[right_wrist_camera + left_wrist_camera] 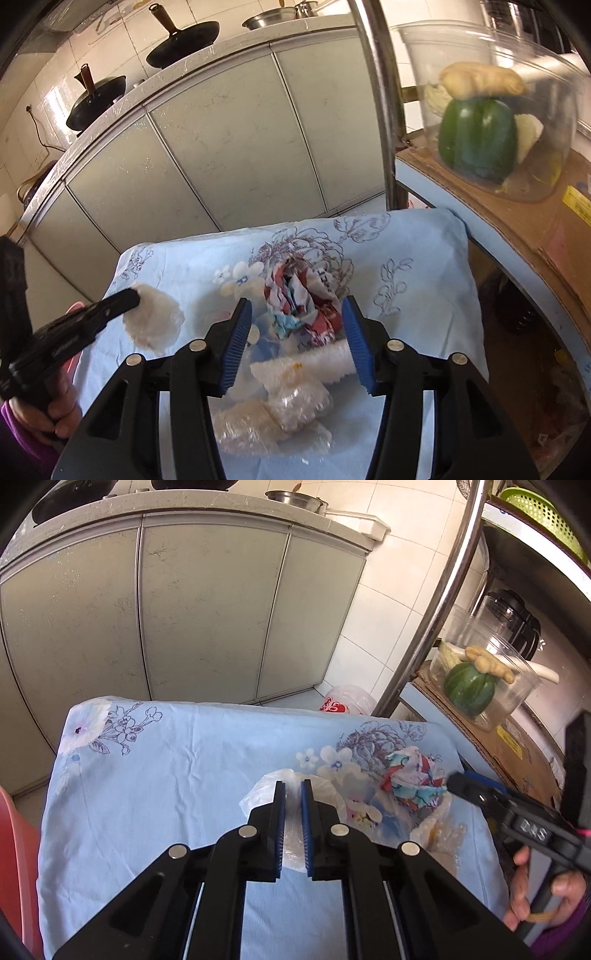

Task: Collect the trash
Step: 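Grasp the white plastic bag with the left gripper while the right gripper grasps the colourful crumpled wrapper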

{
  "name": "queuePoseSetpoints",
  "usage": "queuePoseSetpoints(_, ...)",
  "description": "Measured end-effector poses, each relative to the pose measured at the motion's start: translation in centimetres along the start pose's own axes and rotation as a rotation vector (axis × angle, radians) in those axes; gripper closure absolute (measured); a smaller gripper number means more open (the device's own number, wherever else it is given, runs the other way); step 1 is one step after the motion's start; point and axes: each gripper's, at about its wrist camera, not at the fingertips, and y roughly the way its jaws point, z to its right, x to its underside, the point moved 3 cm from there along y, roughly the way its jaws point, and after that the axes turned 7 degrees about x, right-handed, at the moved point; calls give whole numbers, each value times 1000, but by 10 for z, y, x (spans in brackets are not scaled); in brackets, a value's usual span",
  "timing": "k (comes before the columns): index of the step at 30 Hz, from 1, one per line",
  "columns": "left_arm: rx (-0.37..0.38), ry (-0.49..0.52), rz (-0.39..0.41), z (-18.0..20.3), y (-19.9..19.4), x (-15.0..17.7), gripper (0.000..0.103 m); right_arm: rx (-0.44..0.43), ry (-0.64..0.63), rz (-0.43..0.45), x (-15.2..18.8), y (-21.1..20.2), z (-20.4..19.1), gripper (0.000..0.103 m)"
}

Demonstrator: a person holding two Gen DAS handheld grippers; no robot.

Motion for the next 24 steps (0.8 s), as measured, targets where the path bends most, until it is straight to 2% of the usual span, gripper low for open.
queuePoseSetpoints(10, 9, -10, -13, -2, -11, 10, 95, 27, 12, -79, -2, 47, 2, 52)
queuePoseSetpoints(15, 10, -18, -22, -3, -11, 14, 96, 30, -26, -81, 0, 49, -6, 52)
queuePoseSetpoints(19, 7, -22, -20, -3, -14, 16, 95, 10, -59, -68, 3, 48, -17, 61)
queuePoseSetpoints(24, -9, -11, -6, -4, -21, 18, 95, -23, -64, -34, 5, 36, -27, 64)
